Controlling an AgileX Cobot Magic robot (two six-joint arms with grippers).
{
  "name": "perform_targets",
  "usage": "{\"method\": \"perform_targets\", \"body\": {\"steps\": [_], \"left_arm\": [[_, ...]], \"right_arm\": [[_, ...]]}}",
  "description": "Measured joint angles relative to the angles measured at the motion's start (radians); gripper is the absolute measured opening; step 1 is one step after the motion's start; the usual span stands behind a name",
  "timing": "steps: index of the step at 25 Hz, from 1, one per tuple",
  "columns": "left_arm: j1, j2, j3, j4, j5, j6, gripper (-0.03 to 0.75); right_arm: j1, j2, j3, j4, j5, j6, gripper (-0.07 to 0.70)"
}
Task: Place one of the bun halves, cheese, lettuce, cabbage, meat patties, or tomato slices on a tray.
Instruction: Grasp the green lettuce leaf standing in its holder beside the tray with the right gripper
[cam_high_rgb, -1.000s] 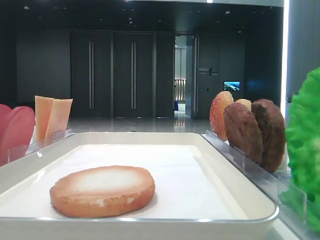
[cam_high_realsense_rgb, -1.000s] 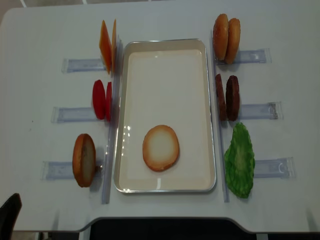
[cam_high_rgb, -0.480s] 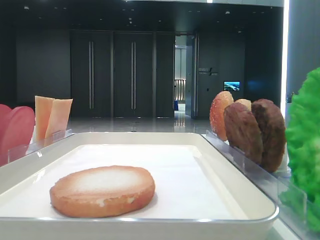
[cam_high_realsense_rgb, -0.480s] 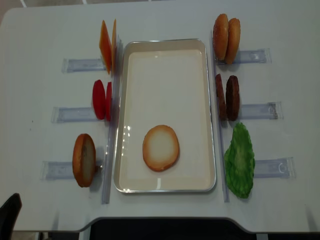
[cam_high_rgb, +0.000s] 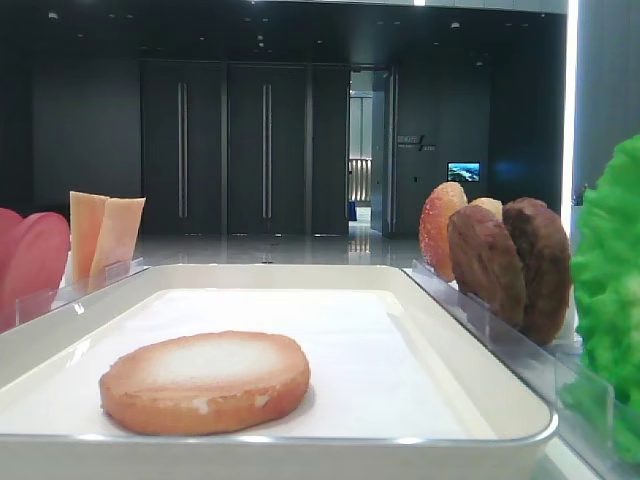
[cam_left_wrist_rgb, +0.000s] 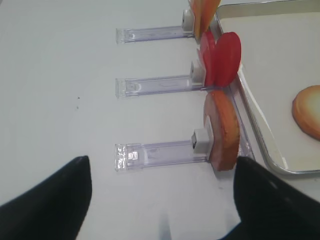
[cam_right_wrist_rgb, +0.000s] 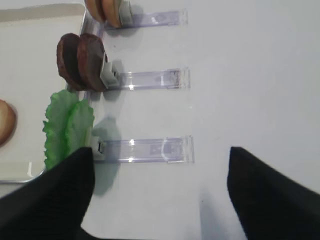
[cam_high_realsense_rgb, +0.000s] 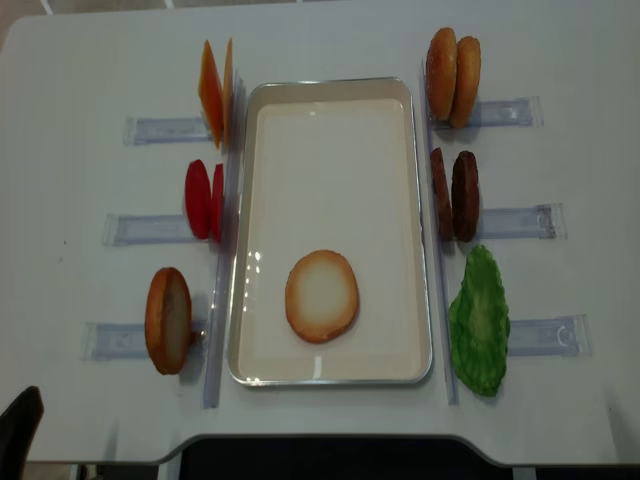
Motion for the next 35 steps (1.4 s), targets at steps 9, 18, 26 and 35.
{"method": "perform_targets", "body": {"steps": [9, 18, 26, 35], "left_arm": [[0.000, 0.000, 0.000, 0.000, 0.000, 0.000, 0.692], [0.000, 0.000, 0.000, 0.000, 0.000, 0.000, 0.692], [0.000, 0.000, 0.000, 0.000, 0.000, 0.000, 0.692], [0.000, 0.000, 0.000, 0.000, 0.000, 0.000, 0.692]], "right_arm": [[0.000, 0.417, -0.190, 0.052, 0.064, 0.003, 0.524], [0.000, 0.679, -0.332, 0.053, 0.065, 0.020, 0.524], [0.000, 0.718, -0.352, 0.052, 0.067, 0.050, 0.524], [0.173, 0.738, -0.352, 0.024, 0.067, 0.208, 0.524]]}}
